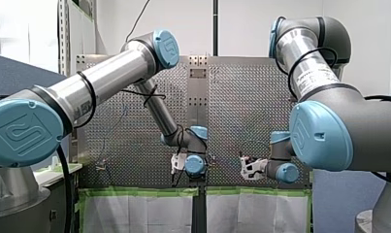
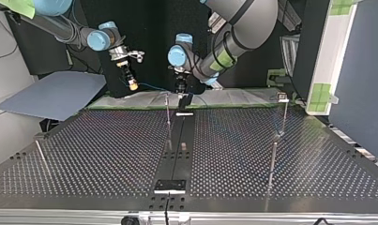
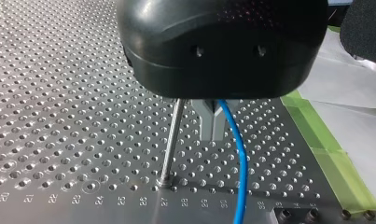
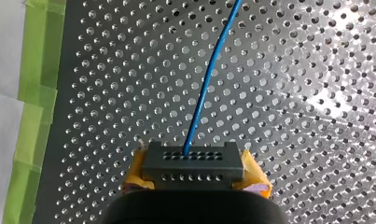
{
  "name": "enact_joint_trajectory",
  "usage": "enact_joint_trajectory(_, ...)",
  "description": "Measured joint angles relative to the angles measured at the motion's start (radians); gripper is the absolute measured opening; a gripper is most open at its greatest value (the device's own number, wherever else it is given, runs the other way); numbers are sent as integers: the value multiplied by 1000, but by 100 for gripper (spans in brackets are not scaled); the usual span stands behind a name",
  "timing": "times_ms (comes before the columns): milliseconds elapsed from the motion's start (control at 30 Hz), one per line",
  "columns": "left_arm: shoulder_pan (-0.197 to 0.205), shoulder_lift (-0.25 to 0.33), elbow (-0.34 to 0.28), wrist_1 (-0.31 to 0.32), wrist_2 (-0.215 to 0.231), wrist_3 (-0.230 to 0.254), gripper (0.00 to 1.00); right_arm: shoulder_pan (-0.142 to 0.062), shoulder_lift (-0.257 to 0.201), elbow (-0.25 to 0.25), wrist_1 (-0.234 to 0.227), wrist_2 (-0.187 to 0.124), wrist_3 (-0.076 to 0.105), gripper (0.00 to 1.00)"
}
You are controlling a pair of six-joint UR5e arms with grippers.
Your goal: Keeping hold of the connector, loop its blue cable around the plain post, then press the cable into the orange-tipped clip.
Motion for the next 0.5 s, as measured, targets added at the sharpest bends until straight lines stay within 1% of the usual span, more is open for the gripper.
enact_joint_trajectory(300,-2,0,8,-5,7,-3,0,-3,1,-12,0,-9,8,0)
enact_joint_trajectory(500,-5,0,10,-5,8,-4,0,-2,4,-28,1,-18,22,0)
